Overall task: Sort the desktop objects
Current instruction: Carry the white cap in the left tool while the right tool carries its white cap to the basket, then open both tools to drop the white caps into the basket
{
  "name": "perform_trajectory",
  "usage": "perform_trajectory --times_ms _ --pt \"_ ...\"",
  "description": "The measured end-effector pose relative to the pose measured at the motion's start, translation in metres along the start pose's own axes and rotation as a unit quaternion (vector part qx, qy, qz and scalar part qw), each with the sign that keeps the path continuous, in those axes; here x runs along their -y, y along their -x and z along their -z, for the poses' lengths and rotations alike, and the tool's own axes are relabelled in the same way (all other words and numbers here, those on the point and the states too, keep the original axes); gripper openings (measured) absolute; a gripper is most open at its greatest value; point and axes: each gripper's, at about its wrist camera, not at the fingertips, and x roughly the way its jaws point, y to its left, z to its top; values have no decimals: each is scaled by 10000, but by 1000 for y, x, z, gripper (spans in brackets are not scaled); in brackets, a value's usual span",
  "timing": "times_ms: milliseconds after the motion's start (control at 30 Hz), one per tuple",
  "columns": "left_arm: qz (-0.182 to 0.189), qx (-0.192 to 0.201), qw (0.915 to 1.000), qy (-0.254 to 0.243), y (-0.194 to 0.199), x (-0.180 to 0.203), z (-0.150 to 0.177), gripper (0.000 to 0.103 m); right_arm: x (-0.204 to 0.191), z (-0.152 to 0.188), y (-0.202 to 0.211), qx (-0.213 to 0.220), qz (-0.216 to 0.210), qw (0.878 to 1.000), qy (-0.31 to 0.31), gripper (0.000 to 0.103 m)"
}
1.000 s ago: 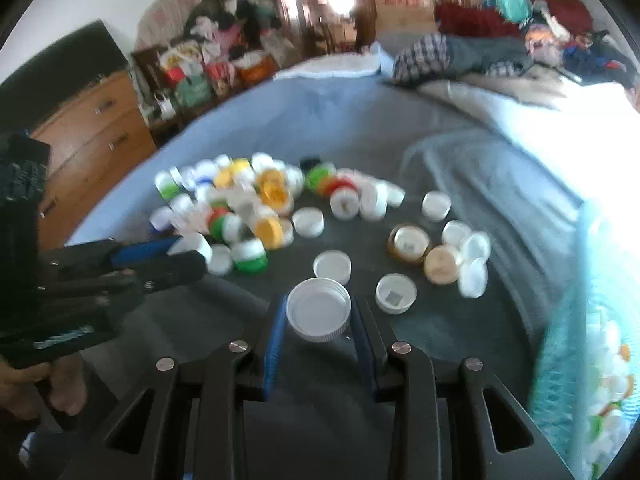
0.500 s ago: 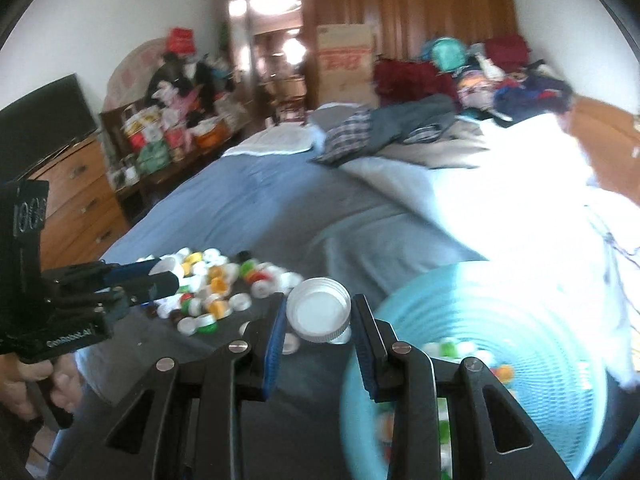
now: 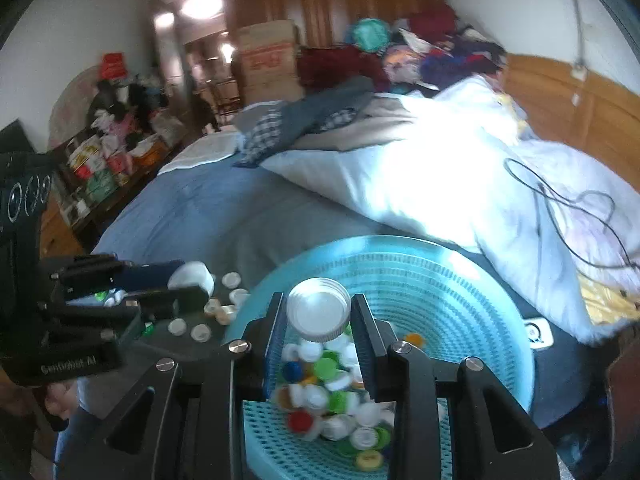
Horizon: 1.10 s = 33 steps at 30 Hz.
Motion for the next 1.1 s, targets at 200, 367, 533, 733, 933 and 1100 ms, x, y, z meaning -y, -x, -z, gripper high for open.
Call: perform_trajectory --times_ms 200,367,533,733,933,1100 --pt "145 -171 9995 -200 -12 25 -7 27 24 2 -1 -53 86 9997 -210 35" --pt "131 -166 9995 -220 -13 28 -7 27 22 5 -3 -76 71 9997 -201 35" --pt "32 -157 9997 -204 -16 27 -6 27 21 7 -5 -66 104 9998 -181 35" --pt "-231 -132 9992 -290 -17 28 -3 27 22 10 -5 -64 152 9997 -173 35" --pt "-443 -104 9984 -343 -19 29 -2 27 21 12 -7 -79 149 9998 -134 35" --pt "-750 -54 9966 -349 -19 25 2 42 16 12 -3 14 174 9998 -94 69"
